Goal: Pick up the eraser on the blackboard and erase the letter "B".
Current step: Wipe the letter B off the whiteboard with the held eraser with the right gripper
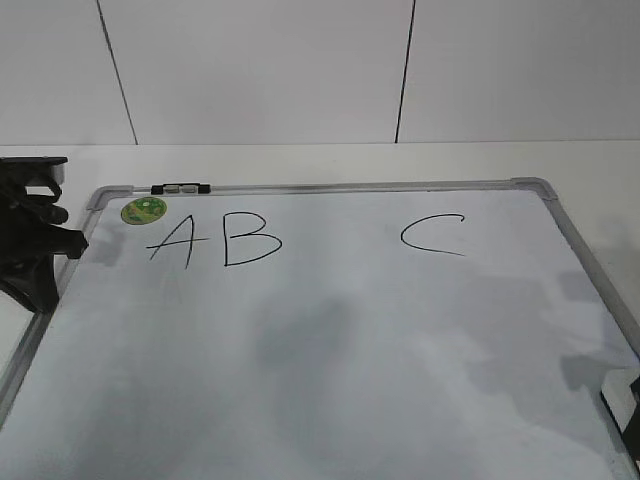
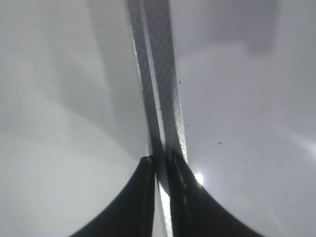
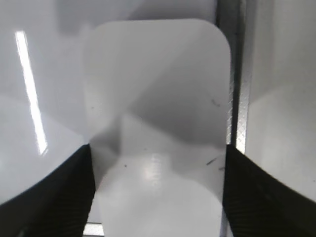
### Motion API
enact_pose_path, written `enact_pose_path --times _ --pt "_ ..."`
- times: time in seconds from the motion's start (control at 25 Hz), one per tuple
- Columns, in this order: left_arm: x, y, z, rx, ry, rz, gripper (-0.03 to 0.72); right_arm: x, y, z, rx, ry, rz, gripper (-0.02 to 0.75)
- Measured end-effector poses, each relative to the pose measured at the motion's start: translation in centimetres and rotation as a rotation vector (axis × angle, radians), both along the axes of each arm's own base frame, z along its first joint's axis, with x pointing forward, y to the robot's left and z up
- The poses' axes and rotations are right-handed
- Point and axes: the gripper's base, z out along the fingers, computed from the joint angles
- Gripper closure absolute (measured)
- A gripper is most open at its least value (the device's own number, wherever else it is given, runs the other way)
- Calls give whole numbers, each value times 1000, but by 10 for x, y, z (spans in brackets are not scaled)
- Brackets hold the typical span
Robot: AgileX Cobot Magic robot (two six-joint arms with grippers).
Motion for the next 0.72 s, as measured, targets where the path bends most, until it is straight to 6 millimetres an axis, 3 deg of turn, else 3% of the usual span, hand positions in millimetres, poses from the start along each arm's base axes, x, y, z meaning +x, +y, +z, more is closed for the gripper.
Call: enact_pose_path --times 0.72 --pt "0 0 0 0 0 0 650 1 0 1 2 4 2 175"
